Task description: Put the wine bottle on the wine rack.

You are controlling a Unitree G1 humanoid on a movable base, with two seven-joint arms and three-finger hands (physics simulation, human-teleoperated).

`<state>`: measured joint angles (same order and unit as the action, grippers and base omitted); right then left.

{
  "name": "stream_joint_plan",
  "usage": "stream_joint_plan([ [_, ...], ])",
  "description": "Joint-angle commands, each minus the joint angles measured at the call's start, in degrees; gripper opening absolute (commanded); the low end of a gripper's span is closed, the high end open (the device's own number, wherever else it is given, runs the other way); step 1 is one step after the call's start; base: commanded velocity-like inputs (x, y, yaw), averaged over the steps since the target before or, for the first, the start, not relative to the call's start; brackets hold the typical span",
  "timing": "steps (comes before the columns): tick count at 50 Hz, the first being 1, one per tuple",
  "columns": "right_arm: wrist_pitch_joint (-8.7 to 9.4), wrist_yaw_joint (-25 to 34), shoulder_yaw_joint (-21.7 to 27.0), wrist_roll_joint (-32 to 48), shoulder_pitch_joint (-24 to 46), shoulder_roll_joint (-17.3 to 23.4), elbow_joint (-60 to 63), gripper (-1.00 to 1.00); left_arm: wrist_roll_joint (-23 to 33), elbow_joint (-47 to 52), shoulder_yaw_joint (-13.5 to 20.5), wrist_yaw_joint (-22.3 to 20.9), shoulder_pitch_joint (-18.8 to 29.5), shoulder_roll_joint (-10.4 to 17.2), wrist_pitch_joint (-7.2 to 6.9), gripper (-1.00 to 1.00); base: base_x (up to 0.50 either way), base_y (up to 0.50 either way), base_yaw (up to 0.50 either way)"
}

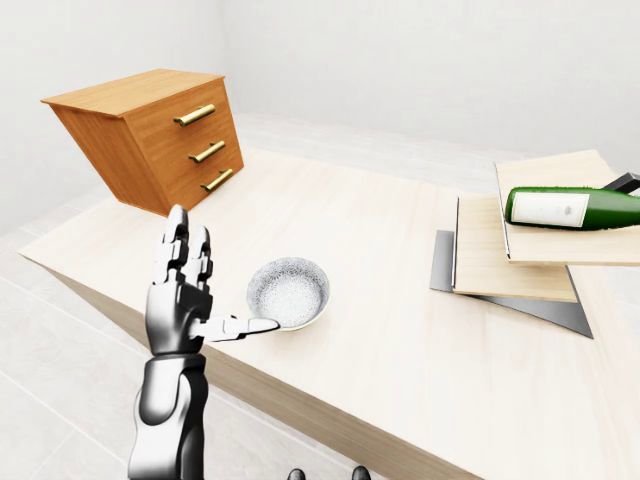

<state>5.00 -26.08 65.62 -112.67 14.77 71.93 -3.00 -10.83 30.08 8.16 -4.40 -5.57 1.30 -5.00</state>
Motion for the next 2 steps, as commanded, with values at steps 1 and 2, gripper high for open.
stream_joint_plan([
  [1, 0.0, 3.14, 6.74, -0.32, -5.2, 0.75, 3.14, 1.0, -0.1, 3.2, -0.22, -0.66, -2.6, -0.47, 0.0, 1.0, 0.0, 0.0, 0.0],
  [2, 0.0, 3.13, 8.61, -0.32, -6.25, 0.74, 4.33, 1.0, -0.27, 3.84, -0.1, -0.79, -3.06, -0.56, 0.0, 1.0, 0.0, 0.0, 0.0],
])
